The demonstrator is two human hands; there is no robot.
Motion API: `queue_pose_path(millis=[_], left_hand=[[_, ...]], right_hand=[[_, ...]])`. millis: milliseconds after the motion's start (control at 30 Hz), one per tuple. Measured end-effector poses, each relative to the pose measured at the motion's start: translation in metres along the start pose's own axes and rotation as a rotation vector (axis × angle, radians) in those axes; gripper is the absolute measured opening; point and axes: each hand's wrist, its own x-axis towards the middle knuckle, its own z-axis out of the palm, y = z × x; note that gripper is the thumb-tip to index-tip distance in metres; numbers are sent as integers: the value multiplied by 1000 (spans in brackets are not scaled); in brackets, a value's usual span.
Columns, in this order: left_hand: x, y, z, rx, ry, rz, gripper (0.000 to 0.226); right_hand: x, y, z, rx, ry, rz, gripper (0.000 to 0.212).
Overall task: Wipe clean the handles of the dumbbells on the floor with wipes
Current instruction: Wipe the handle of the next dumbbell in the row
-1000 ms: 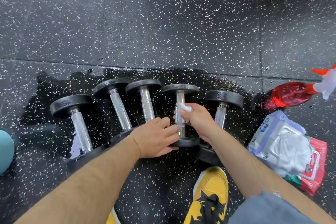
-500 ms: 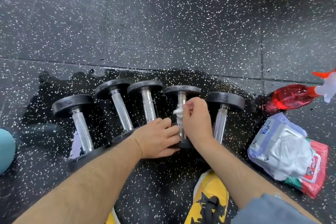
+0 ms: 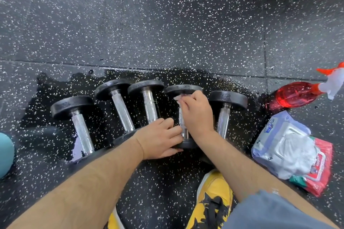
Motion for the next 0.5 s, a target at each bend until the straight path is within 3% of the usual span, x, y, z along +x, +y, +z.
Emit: queue_pose_path(millis=[133, 267, 367, 500], left_hand=[[0, -1, 0, -2, 0, 1, 38], [1, 1, -2, -18, 21, -5, 36], [1, 1, -2, -13, 23, -3, 36], [0, 0, -1, -8, 15, -7, 36]], right_hand=[[-15, -2, 0, 68, -22, -54, 12], [2, -7, -5, 446, 56, 381, 18], [-2, -7, -5, 596, 43, 553, 13], [-5, -7, -6, 470, 13, 439, 15]])
